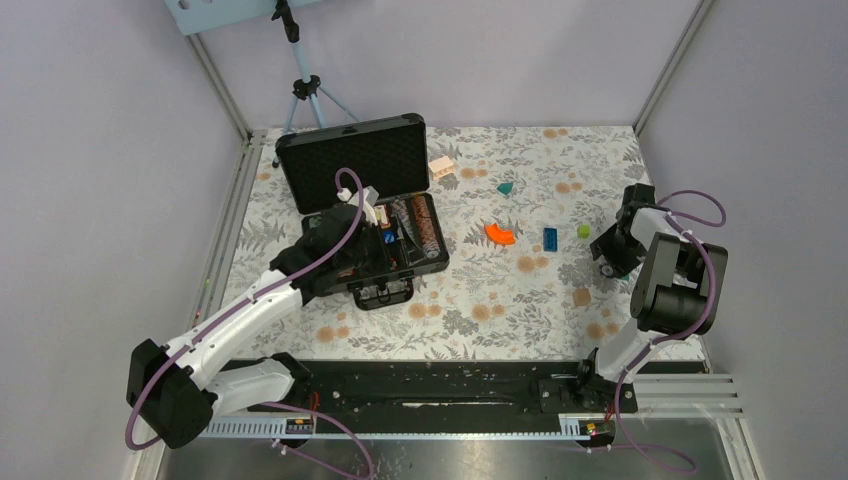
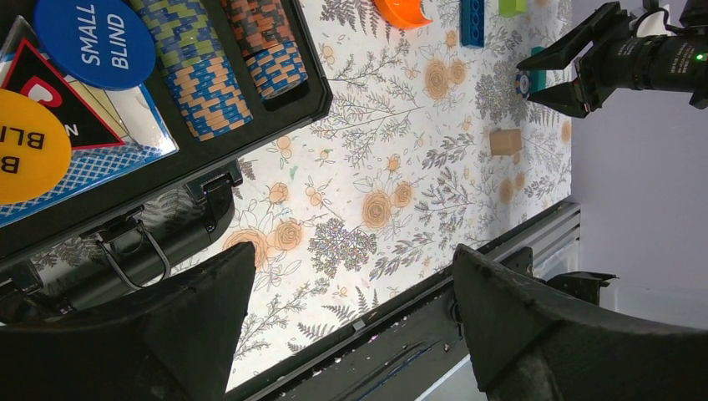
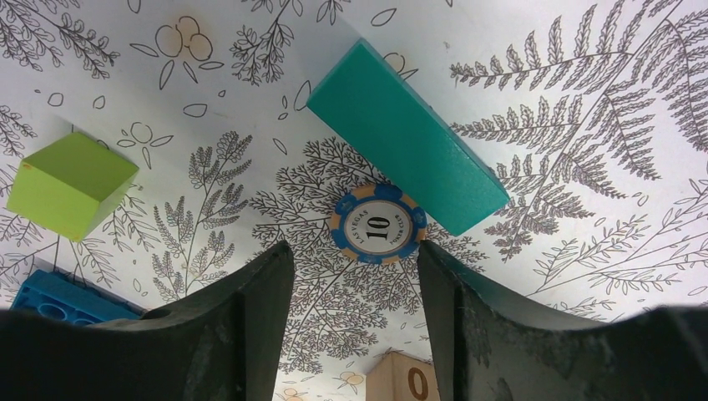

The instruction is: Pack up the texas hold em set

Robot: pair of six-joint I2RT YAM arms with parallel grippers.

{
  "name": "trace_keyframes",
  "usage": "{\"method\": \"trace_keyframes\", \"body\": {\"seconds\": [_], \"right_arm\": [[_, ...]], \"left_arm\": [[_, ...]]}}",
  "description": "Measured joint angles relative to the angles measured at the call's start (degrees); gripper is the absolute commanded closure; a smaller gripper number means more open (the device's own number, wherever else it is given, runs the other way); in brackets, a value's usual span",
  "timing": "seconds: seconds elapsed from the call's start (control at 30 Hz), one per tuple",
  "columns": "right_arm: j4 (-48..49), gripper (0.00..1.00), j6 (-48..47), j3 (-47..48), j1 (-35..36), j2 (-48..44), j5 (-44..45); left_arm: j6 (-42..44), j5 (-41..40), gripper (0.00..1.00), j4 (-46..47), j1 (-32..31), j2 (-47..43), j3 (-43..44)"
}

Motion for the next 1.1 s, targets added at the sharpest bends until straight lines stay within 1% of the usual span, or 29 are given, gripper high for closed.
{"method": "trace_keyframes", "body": {"seconds": [0.13, 0.43, 0.53, 0.63, 0.73, 0.77, 0.9, 1.0, 1.1], "right_arm": [[0.0, 0.39, -0.2, 0.2, 0.0, 0.2, 0.0], [1.4, 0.33, -0.7, 0.6, 0.0, 0.0, -0.1], [1.3, 0.33, -0.7, 0.6, 0.0, -2.7, 0.3], [-0.2, 0.33, -0.6, 1.2, 0.0, -7.9, -0.1], [-3.4, 0.35, -0.3, 3.9, 0.0, -13.1, -2.1], [-4.1, 0.35, 0.0, 4.8, 0.0, -15.6, -3.2], [-6.8, 0.35, 1.6, 6.4, 0.0, -28.0, -7.9], [-10.9, 0.35, 2.1, 10.8, 0.1, -36.2, -11.3], [-13.4, 0.36, 2.2, 15.5, 0.2, -40.8, -15.2]], "left_arm": [[0.0, 0.4, 0.13, 0.0, 0.0, 0.7, 0.0], [0.5, 0.6, 0.13, 0.2, 0.0, 0.8, 0.0], [1.5, 0.6, 0.13, 0.2, 0.0, 0.8, 0.0], [3.1, 0.6, 0.13, 0.2, -0.1, 2.2, 1.3], [6.0, 0.5, 0.13, 0.6, -1.2, 7.2, 6.4], [7.3, 0.3, 0.14, 0.6, -2.1, 9.8, 9.3], [12.6, 0.3, 0.15, 3.0, -6.3, 22.0, 22.6], [16.8, 0.4, 0.16, 6.4, -9.9, 32.5, 32.3], [20.3, 0.8, 0.16, 9.7, -13.0, 40.5, 37.6]]}}
